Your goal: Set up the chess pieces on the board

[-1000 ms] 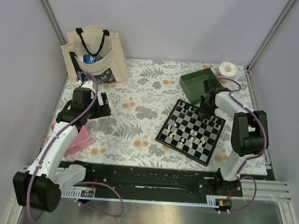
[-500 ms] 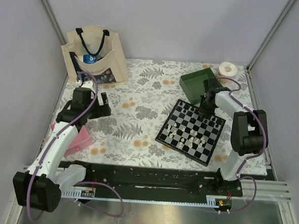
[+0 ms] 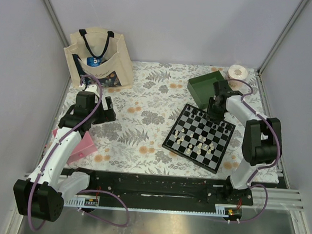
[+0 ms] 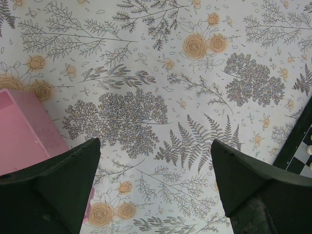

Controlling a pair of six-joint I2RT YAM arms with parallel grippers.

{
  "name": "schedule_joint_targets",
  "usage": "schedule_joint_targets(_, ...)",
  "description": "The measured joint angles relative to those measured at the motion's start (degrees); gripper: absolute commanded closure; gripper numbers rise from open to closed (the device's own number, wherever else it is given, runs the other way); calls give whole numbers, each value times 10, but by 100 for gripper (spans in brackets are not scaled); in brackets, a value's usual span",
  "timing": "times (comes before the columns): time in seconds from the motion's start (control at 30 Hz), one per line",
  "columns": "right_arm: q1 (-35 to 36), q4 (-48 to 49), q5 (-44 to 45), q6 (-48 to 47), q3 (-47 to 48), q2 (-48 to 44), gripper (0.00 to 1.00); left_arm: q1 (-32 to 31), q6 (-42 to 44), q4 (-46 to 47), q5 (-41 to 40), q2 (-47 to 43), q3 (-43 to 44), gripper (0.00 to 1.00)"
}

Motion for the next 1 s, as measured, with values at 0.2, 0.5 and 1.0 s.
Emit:
schedule_joint_targets(0.2, 8, 4, -12, 2, -2, -55, 57, 0, 0, 0, 0, 0, 0, 1)
schedule_joint_targets(0.5, 49, 3, -21, 4, -2, -44, 57, 0, 0, 0, 0, 0, 0, 1)
schedule_joint_targets(1.0, 54, -5, -30, 2, 5, 15, 64, 0, 0, 0, 0, 0, 0, 1)
